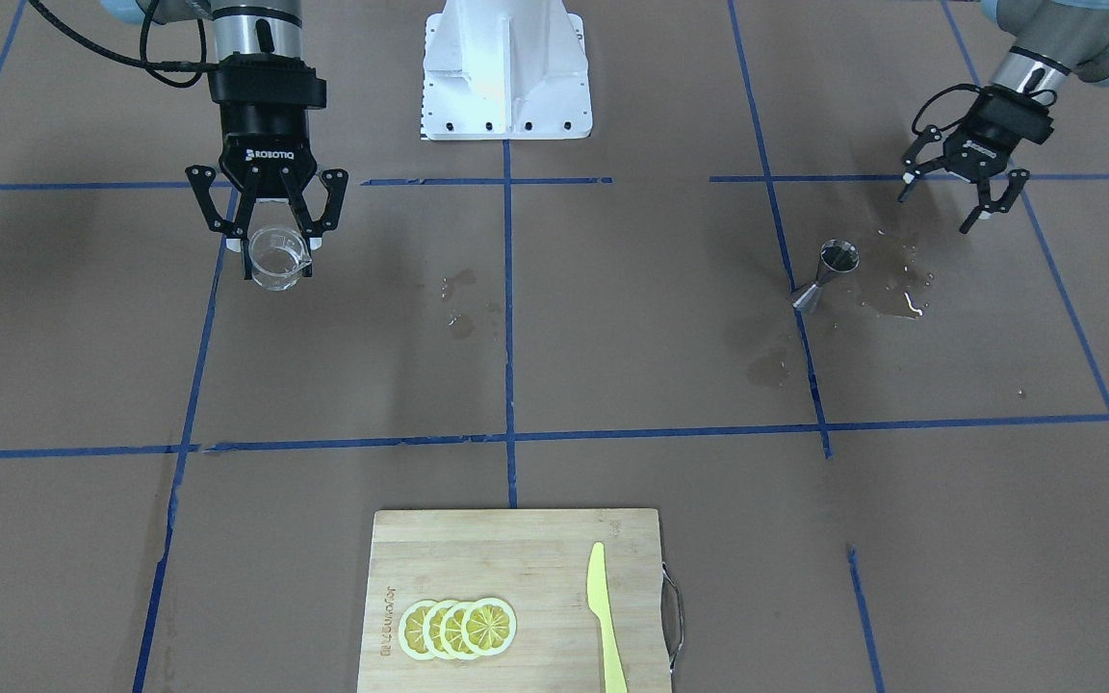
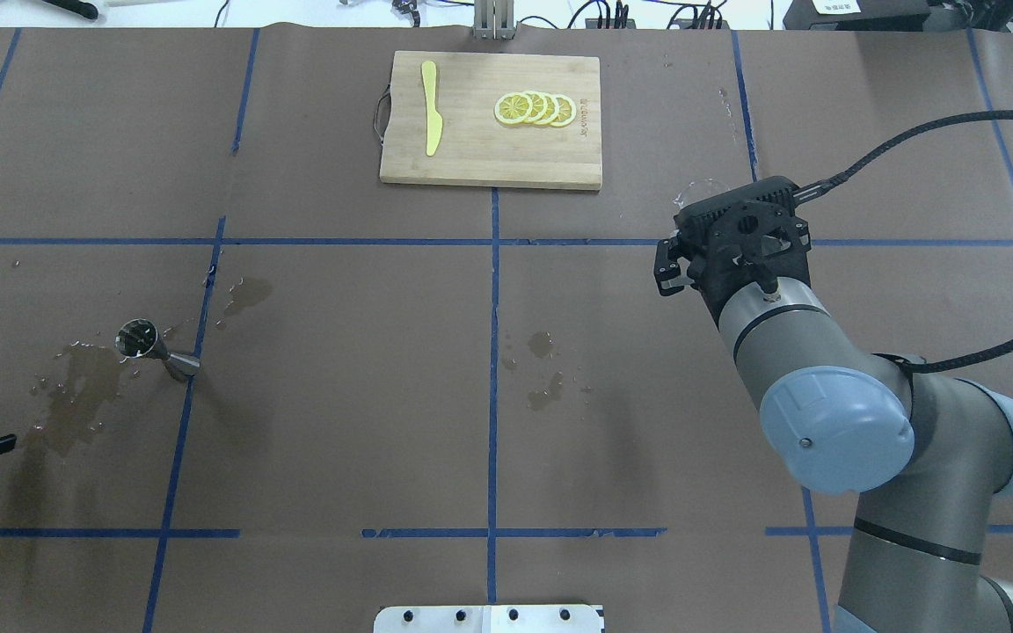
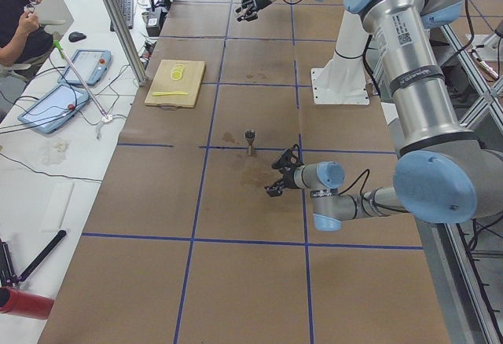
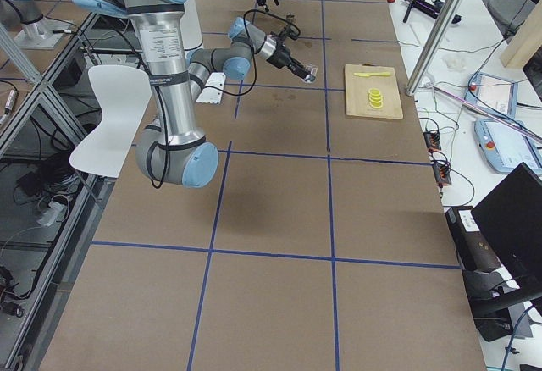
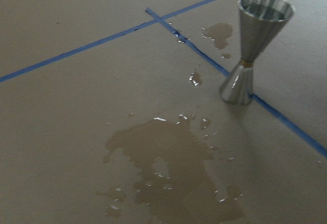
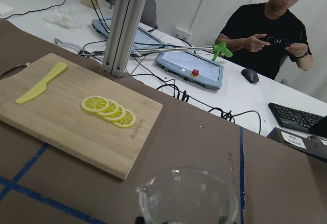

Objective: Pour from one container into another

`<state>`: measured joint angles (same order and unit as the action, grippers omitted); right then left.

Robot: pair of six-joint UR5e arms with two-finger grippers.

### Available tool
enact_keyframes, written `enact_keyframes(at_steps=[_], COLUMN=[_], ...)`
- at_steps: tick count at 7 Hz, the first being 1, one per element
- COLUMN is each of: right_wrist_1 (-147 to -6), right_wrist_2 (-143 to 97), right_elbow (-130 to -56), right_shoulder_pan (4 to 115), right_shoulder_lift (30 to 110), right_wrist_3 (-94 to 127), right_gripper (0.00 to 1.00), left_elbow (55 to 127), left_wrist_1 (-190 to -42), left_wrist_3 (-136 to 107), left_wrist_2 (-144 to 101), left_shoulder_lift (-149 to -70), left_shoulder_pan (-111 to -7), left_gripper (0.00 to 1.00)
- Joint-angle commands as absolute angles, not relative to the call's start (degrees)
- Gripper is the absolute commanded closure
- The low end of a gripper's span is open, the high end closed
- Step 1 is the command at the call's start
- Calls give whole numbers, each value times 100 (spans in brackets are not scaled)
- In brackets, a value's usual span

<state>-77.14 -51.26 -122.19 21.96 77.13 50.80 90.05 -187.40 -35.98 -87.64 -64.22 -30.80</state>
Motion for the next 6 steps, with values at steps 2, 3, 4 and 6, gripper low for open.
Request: enact_keyframes(at_steps=[2,3,4,6], right_wrist_1=[-6053,-5560,-4920,-3653], right_wrist_2=[-4922,-4574,-4457,-4395], right_elbow=[-12042,-11719,-11263,-10542], right_shoulder_pan=[2136,2057,1996,1847], right_shoulder_lift=[9083,9323,9403,9702], right_wrist_3=[5370,5388,5405,5467], right_gripper=[100,100,100,100], left_elbow=[8763,8763,8771,8841], left_wrist_1=[-16496,-15810,-14802,-13373], left_wrist_3=[-2391,-2399,-2382,-2023], left_wrist_2=[-11203,-11502,-12184,-12883], left_shoulder_lift=[-7459,-7758,-8239,-8770], left_shoulder_pan=[-6208,-6579,-7096,-7654], left_gripper=[0,0,0,0])
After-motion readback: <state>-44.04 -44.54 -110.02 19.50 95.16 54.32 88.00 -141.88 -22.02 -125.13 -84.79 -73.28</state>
